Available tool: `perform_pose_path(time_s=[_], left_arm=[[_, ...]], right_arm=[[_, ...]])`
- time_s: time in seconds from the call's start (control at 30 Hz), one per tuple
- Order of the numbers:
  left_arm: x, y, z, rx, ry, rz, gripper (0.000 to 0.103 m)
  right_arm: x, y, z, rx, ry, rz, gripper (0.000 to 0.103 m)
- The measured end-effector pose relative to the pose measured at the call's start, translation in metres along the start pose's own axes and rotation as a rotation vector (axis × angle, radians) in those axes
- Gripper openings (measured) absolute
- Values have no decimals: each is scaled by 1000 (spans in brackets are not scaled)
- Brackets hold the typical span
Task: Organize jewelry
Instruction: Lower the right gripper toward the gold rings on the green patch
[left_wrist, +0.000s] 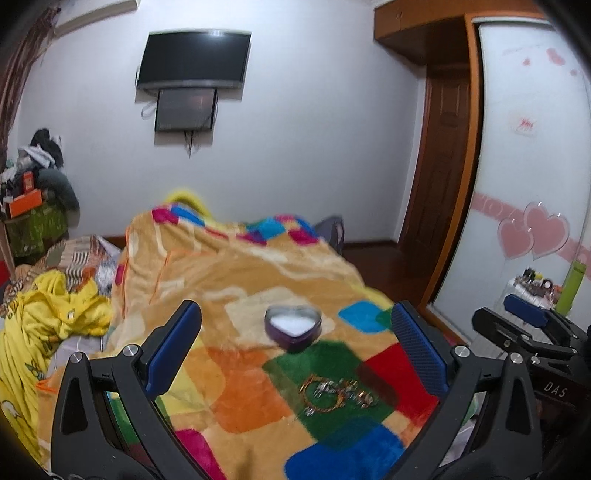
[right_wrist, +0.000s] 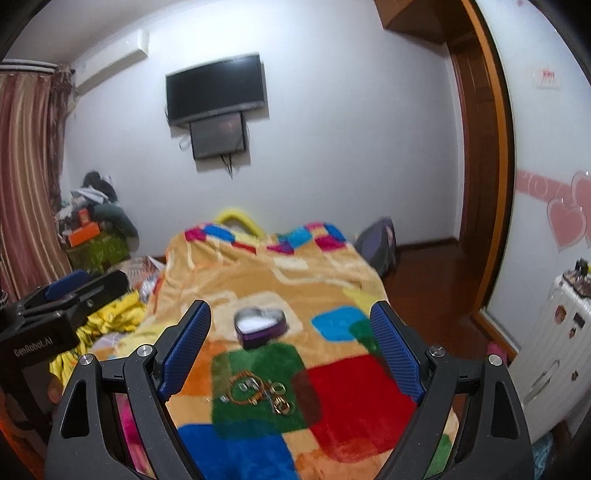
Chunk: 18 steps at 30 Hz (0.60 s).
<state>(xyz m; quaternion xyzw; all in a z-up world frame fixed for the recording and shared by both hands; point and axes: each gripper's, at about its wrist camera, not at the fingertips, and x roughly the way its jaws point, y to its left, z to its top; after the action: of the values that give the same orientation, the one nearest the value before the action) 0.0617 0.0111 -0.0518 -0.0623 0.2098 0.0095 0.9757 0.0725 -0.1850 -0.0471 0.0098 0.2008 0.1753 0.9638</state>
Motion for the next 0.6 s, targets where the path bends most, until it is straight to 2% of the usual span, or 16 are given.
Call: perform_pose_path(time_s=[0.2, 0.3, 0.43, 0.6], left_arm=[[56, 11, -28, 10, 158, 49, 103], [76, 15, -43, 17, 230, 46, 103], [102, 18, -67, 20, 355, 12, 93], [115, 15, -88, 43, 435, -19, 84]], right_arm=[[34, -22, -21, 44, 137, -31, 86], [55, -31, -35, 62, 215, -45, 86], [71, -36, -51, 51, 292, -55, 86], [85, -36, -71, 26, 378, -24, 86]])
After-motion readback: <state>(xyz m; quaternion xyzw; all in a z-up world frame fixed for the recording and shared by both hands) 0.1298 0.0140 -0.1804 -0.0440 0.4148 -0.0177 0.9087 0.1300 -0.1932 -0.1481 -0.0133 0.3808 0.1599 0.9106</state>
